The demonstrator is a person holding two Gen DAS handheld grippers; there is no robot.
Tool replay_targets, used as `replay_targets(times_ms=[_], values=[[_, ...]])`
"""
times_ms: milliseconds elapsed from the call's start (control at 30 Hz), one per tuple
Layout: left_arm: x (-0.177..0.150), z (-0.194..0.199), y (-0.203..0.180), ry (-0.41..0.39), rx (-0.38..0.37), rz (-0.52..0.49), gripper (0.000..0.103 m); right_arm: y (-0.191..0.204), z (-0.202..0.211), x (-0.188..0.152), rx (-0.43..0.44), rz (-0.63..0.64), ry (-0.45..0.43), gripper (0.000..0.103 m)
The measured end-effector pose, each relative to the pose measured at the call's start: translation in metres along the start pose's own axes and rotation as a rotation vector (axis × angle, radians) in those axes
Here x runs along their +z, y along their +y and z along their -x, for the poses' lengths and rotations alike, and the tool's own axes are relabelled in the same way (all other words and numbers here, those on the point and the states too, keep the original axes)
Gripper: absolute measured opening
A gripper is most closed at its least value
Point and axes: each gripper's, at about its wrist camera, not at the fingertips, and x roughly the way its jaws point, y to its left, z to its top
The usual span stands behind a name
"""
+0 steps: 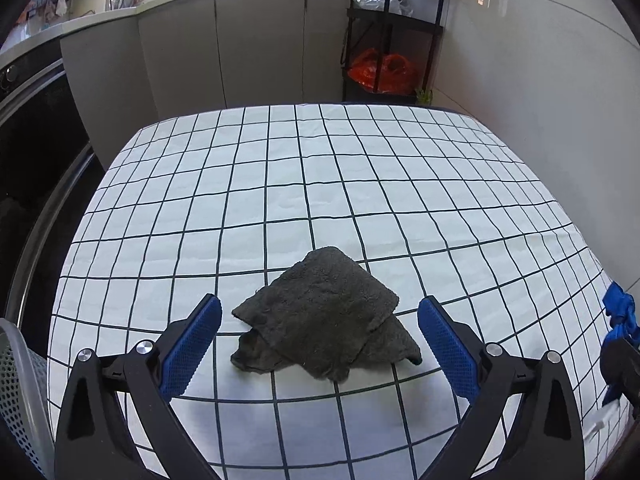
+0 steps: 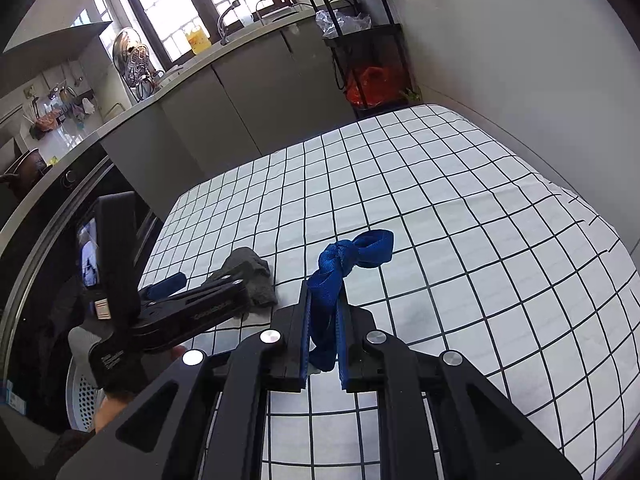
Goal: Collect trash
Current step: 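Grasp the dark grey cloth with the left tool while the right tool holds the strap, then carry the cloth with the left tool while the right tool carries the strap over the basket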
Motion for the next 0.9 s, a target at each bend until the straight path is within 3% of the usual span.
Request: replay_targets(times_ms=[233, 300, 433, 533, 700, 900], values=[[-0.001, -0.028, -0.001, 0.045, 0.049, 0.018, 0.092, 0.002, -0.001, -0.002, 0.020, 0.009, 0.011, 0.011], [-0.003, -0.028, -0.003, 0.041, 0.036, 0.008, 0.081, 0.002, -0.001, -0.001, 0.023, 0.010, 0.011, 0.011], [-0.006, -0.024, -0.009, 0.028, 0.013, -0.016, 0.050, 0.001, -0.001, -0.001, 0.022, 0.005, 0.011, 0.011], [-0.007, -0.019, -0.010, 0.022, 0.003, -0.017, 0.035, 0.001, -0.001, -0.001, 0.019, 0.008, 0.012, 0.011], [-0.012, 0.006, -0.001, -0.009, 0.001, -0.008, 0.031, 0.005, -0.003, -0.003, 0.021, 0.018, 0.016, 0.011], [-0.029, 0.061, 0.023, -0.085, 0.089, -0.044, 0.031, 0.022, -0.006, -0.008, 0.055, 0.038, 0.032, 0.011]])
